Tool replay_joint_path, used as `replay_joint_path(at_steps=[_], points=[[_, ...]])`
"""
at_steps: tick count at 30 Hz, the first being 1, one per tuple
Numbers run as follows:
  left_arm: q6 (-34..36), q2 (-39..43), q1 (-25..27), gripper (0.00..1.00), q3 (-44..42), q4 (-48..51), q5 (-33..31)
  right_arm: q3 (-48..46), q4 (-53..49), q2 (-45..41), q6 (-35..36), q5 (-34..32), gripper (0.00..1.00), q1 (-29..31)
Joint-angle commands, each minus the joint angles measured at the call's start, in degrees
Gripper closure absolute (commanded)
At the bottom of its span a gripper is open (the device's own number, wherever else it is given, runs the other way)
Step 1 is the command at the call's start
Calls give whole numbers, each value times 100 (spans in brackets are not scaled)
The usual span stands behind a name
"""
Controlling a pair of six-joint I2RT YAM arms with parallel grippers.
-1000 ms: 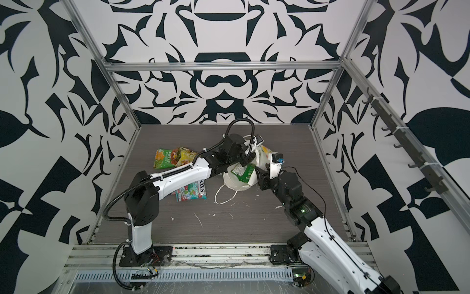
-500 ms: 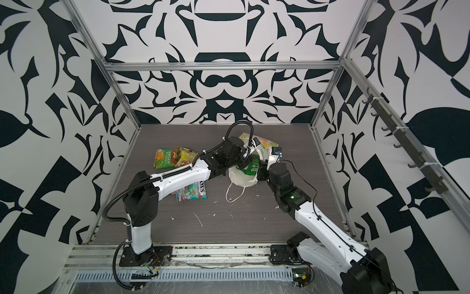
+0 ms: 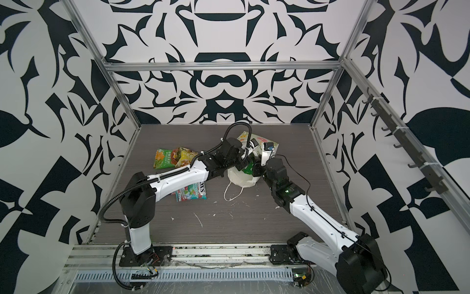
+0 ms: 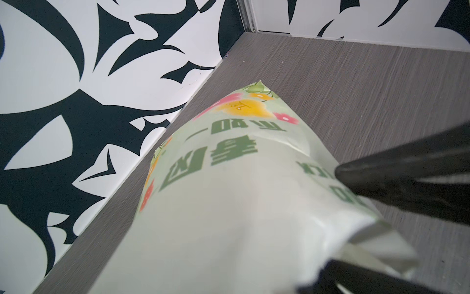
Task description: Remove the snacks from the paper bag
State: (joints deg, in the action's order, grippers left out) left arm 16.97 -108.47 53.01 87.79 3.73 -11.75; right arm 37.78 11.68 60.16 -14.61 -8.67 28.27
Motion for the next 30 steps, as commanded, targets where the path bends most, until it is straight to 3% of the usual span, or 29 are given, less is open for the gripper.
replay_joint_path(at_steps=[1,5,9,12,20,30], points=[[10,286,23,50,-30,-64,13,127,613,44,332,-151,79,12],[43,409,31,50,-188,-205,46,197,736,299,484,-556,84,1],[61,427,40,50,-154,-138,13,274,769,382,600,-393,68,-2],[60,464,42,50,-192,-186,44,309,763,509,599,-582,66,2],[87,462,58,50,-235,-199,11,431,772,576,471,-943,100,2],[127,441,55,45,-332,-294,-170,683,237,357,250,-610,100,1]])
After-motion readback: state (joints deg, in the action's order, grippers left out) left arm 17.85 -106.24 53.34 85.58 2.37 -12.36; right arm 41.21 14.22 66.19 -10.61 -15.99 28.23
